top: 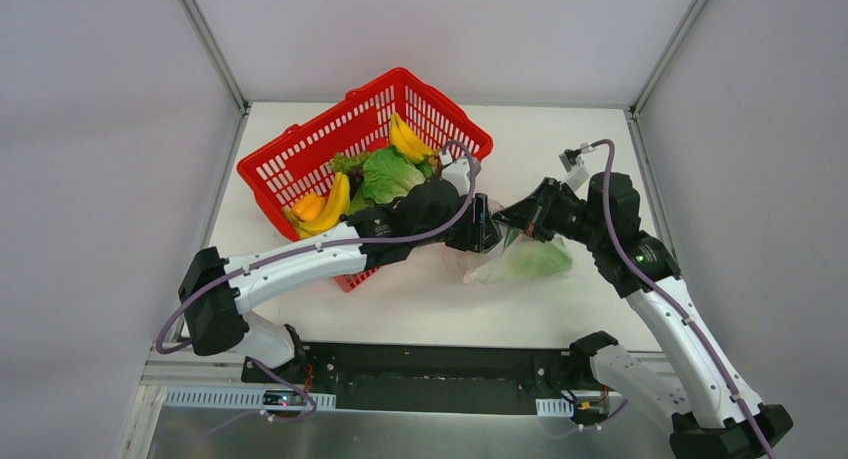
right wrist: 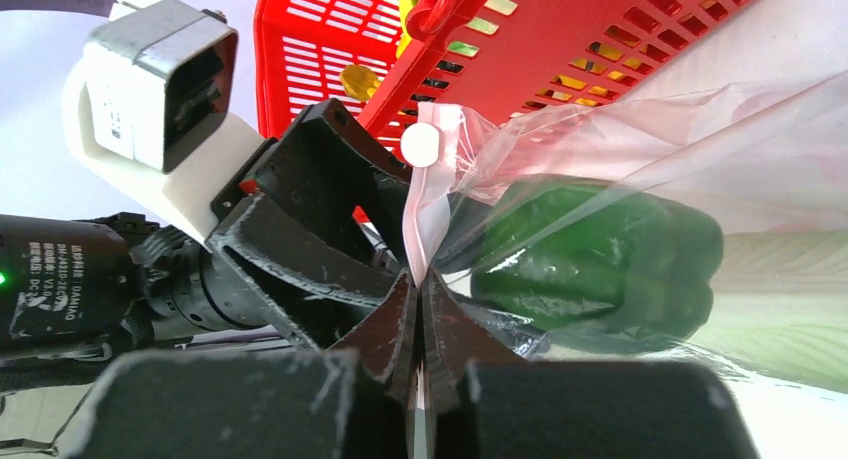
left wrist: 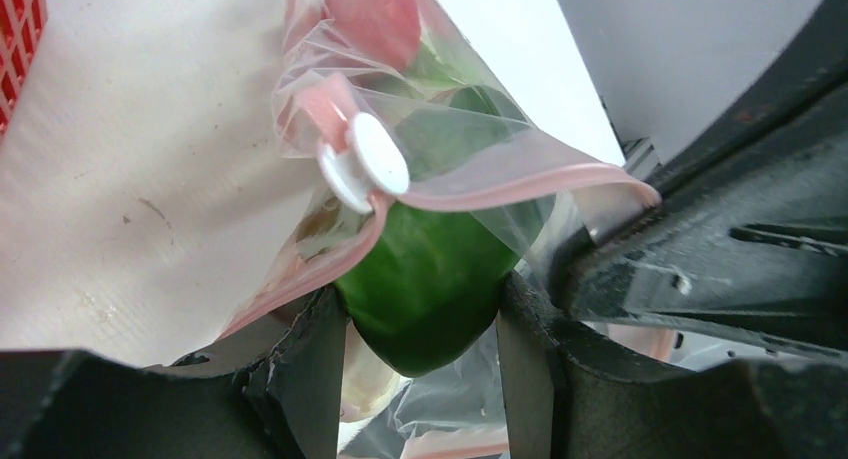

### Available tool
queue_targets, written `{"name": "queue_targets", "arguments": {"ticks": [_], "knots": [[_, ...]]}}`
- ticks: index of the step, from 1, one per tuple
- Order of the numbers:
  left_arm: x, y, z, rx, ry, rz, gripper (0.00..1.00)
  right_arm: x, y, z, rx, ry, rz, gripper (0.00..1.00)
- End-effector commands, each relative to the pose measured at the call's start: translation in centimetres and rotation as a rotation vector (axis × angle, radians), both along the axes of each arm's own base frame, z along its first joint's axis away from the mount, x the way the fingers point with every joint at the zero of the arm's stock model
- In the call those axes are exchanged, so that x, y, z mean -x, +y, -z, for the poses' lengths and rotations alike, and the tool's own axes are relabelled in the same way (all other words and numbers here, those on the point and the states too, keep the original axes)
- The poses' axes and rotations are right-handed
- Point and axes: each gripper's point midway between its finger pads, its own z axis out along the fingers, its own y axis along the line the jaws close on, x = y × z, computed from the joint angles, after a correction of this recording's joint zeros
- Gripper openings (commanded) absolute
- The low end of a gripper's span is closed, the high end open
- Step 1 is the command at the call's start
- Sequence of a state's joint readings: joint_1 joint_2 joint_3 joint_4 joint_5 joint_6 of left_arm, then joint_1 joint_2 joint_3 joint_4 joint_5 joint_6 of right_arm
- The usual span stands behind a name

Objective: Place the food in the zip-top bag and seal the zipper
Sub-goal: Place the fake vegetable in the zipper food storage bag.

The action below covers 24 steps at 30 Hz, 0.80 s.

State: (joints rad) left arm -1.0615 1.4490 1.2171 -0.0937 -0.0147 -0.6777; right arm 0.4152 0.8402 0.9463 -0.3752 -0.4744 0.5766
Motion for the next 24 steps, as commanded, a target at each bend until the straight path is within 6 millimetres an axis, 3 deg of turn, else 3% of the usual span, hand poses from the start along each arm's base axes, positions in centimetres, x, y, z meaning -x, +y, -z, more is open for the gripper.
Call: {"name": "queue_targets", "arguments": {"ticks": [1, 3, 7, 12, 19, 24], "knots": [[-1.1, -0.2, -2.2, 0.024, -0.032, -0.061, 0.16, 0.4, 0.6, -3.1, -0.107, -0.068, -0.018, 0.00], [-1.2, 0.3, -2.3, -0.007, -0.043, -0.067, 0.27, 0.0, 0.1, -3.4, -0.108, -0.081, 0.024, 0.00], [-1.1, 0.4, -3.1, 0.003, -0.064, -0.055, 0.63, -0.7, -0.9, -4.4, -0.136, -0.104, 0.123, 0.00], [-0.2, -0.2, -5.0, 0.019, -0.079, 0.024, 0.82, -1.5, -2.6, -4.3, -0.136, -0.114, 0.252, 0.00], [0.6, 1.2, -6.4, 0.014, -0.116, 0.046, 0.87, -2.0, -3.7, -3.5, -0.105, -0.101, 0.320, 0.00], [1.0, 2.2, -7.2, -0.004, -0.131, 0.048, 0.85, -1.8, -3.0, -4.7, -0.119, -0.124, 0.275, 0.01]]}}
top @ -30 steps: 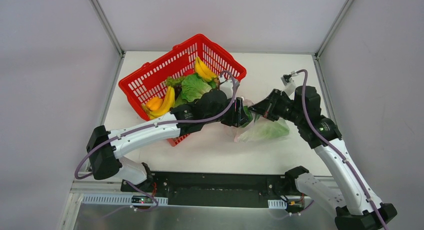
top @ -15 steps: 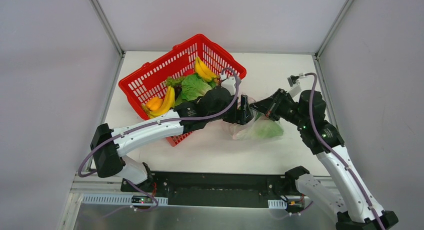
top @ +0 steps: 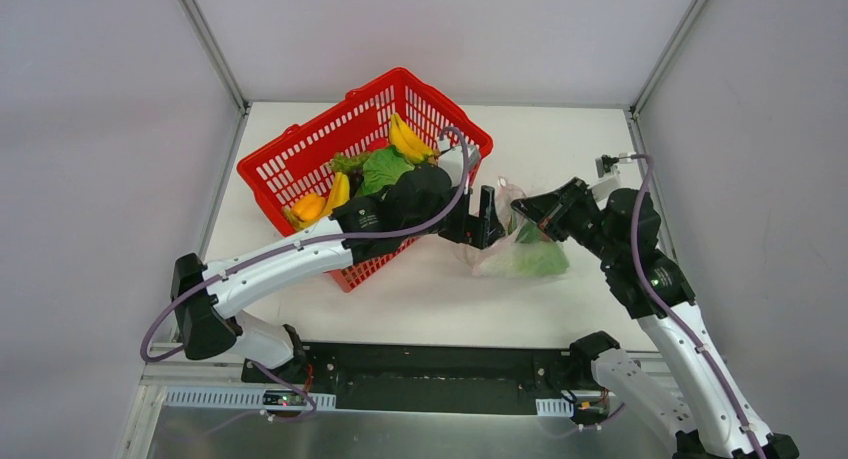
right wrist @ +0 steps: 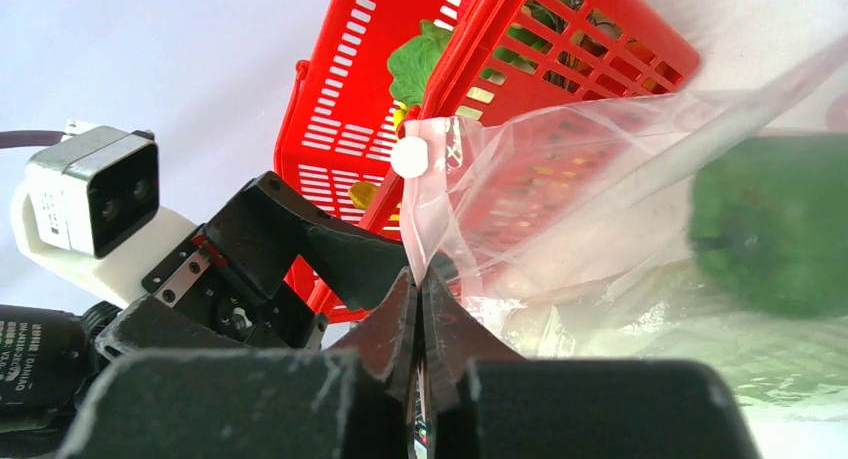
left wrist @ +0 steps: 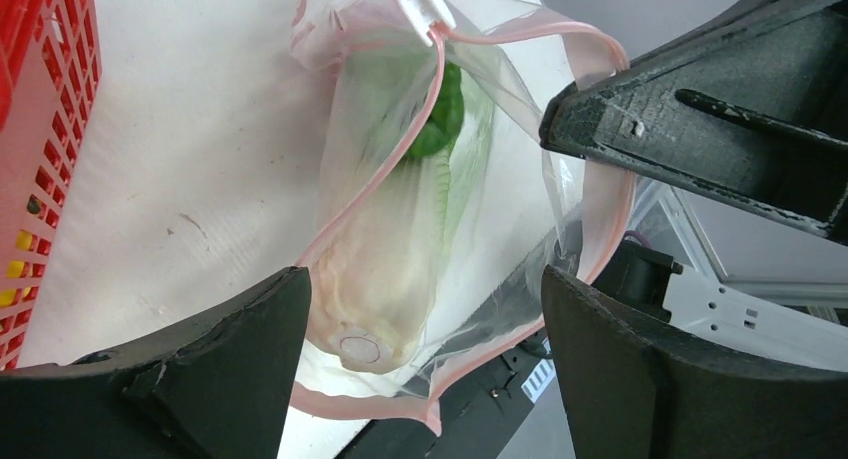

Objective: Place the food in the zip-top bag and seal the zipper
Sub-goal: Place the fake vegetable in the zipper food storage bag, then pick up the fake fruit from the bin.

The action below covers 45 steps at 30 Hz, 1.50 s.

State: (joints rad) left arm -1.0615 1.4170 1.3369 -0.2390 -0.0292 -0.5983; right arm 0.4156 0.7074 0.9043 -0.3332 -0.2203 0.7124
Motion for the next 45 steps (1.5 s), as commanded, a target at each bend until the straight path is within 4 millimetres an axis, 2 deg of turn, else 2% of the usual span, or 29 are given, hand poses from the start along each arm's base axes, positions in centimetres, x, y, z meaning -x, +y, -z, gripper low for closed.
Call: {"name": "queue_targets", "arguments": {"ticks": [1, 3, 5, 8, 11, 14, 17, 21, 26, 30, 38, 41, 45], "knots": [[0.9, 1.3, -3.9, 0.030, -0.071, 0.030, 0.85, -0.3, 0.3, -3.0, -0.029, -0.081, -0.017, 0.00], [1.1, 2.2, -4.6, 0.031, -0.092, 0.024, 0.85, -0.7, -0.2, -3.0, 0.021, -0.083, 0.006, 0.00], [1.3, 3.0, -5.1, 0.030, -0.112, 0.021, 0.86, -1.3, -1.6, -2.7, 0.091, -0.090, 0.079, 0.00], [1.4, 4.9, -4.8, -0.009, -0.135, -0.008, 0.87, -1.4, -2.8, -2.8, 0.153, -0.125, 0.119, 0.00], [0.7, 7.3, -4.7, -0.066, -0.177, -0.076, 0.91, 0.0, -1.0, -2.6, 0.159, -0.142, -0.024, 0.01], [-0.2, 10.1, -4.8, -0.140, -0.226, -0.163, 0.98, 0.8, 0.3, -1.0, 0.163, -0.099, -0.127, 0.00], [-1.3, 12.9, -4.8, -0.210, -0.248, -0.243, 0.99, 1.0, 0.1, 0.3, 0.163, -0.073, -0.121, 0.00], [-2.6, 16.3, -4.4, -0.251, -0.235, -0.325, 0.99, 1.1, 0.1, 0.3, 0.152, -0.071, -0.117, 0.01], [-4.3, 20.9, -2.3, -0.310, -0.150, -0.434, 0.99, 1.0, 0.5, 0.6, 0.141, -0.047, -0.130, 0.00], [-4.7, 23.4, -0.6, -0.378, -0.074, -0.474, 0.99, 0.9, 0.6, 0.9, 0.130, -0.032, -0.125, 0.00], [-4.8, 26.3, 5.1, -0.528, 0.215, -0.486, 0.99, 0.8, 0.8, 1.0, 0.114, -0.017, -0.126, 0.00], [-4.7, 25.5, 7.1, -0.531, 0.335, -0.443, 0.99, 0.7, 0.7, 1.1, 0.116, -0.015, -0.117, 0.00], [-4.8, 24.2, 9.0, -0.512, 0.394, -0.397, 0.99, 0.8, 0.6, 1.2, 0.118, -0.011, -0.116, 0.00]]}}
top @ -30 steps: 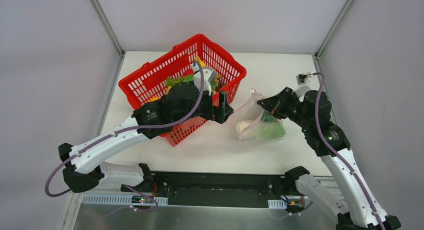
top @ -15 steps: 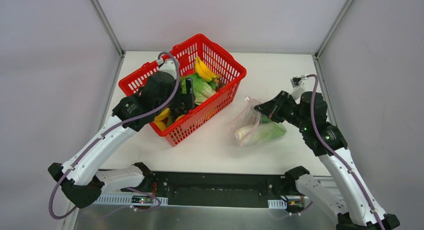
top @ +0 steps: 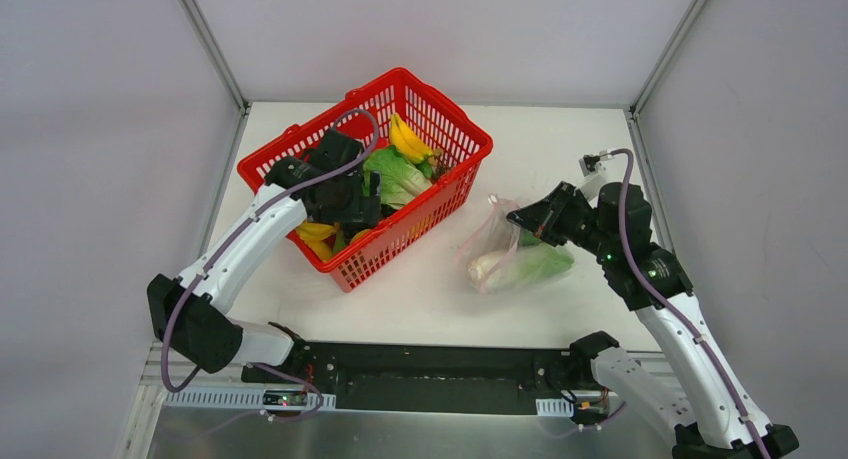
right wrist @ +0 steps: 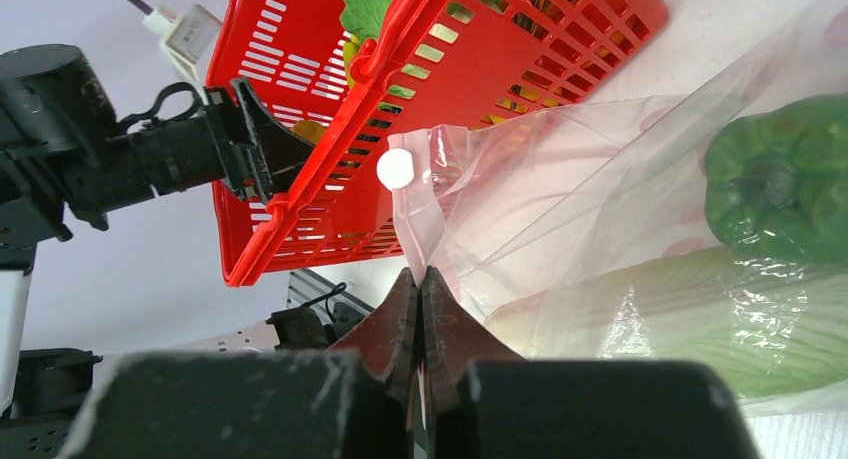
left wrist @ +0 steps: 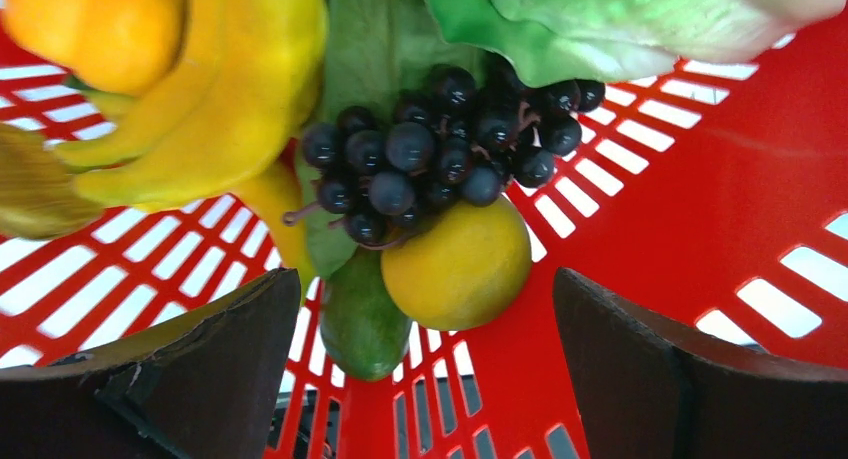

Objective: Place the food in the zip-top bag and seal the zipper
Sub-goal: Pick up the fake fruit from the bin.

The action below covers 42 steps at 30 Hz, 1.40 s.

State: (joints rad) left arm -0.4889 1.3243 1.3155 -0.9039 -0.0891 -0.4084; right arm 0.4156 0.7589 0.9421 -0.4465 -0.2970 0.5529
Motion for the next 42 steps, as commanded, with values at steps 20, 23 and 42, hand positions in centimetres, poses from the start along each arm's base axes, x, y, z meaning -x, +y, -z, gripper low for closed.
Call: {"name": "queue_targets", "arguments": {"ticks": [20, 23, 42], "knots": [[2.3, -2.6, 6.9, 0.093, 0.279, -0.049, 0.93, -0.6, 0.1, -0.6, -0.019, -0.030, 0.012, 0.01], [2.5, -2.8, 7.8, 0.090, 0.310, -0.047, 0.89, -0.7, 0.2, -0.5, -0.018, -0.029, 0.012, 0.00], [2.2, -1.1, 3.8, 0.053, 0.179, -0.050, 0.10, -0.8, 0.1, -0.9, -0.014, -0.032, 0.013, 0.01]]}}
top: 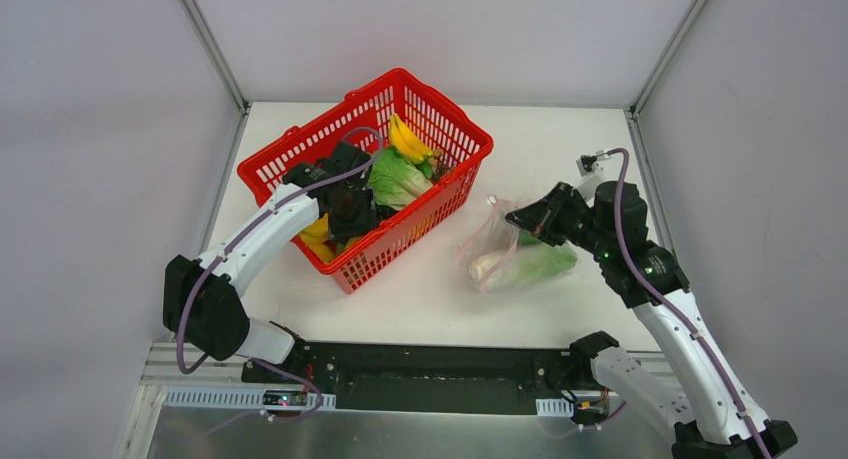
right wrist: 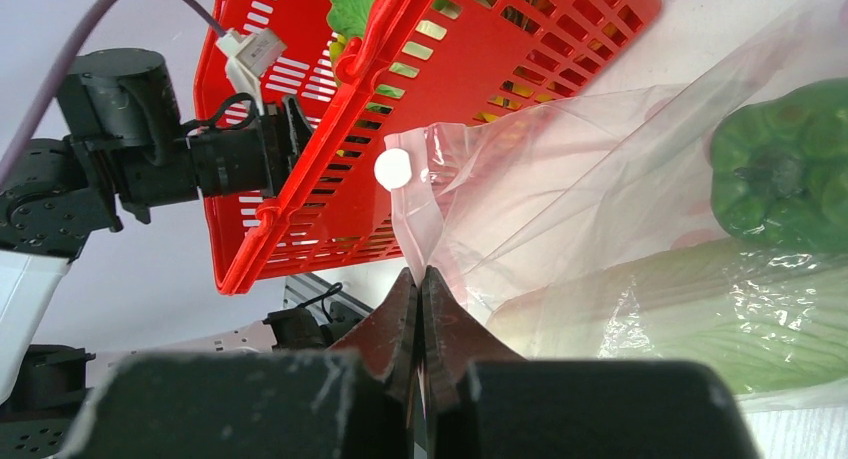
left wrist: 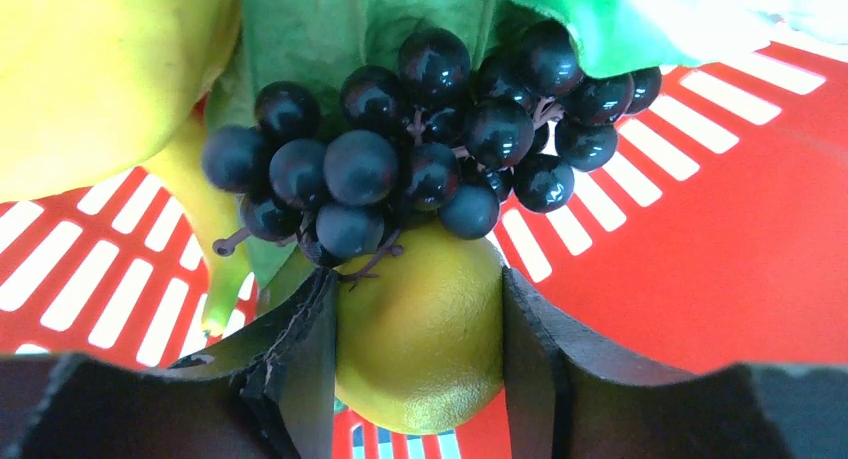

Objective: Place the food in the zip-top bag and seal the zipper
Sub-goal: Pick up the fake fruit from the bin.

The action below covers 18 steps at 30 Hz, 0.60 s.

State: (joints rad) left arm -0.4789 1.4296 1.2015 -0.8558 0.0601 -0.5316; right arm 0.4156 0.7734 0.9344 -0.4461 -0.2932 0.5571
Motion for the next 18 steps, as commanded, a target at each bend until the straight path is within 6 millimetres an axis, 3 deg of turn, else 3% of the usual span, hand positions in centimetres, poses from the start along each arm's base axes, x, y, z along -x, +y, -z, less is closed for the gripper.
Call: {"name": "queue_targets", "arguments": {"ticks": [1, 14, 18], "knots": [[0.4, 1.1, -2.6, -0.036, -0.059, 0.011, 0.08, -0.6, 0.1, -1.6, -0.021, -0.055, 0.010, 0.01], [-2.5, 3.8, -4.7, -0.165, -0.237, -0.067, 0.13, -0.9, 0.5, -1.7, -0.074, -0.043, 0.018, 0.01], [-3.2, 4.2, -4.4, -0.188, -0.272, -0.089, 0.29, -1.0, 0.9, -1.8, -0.086, -0.038, 0.006, 0.01]]}}
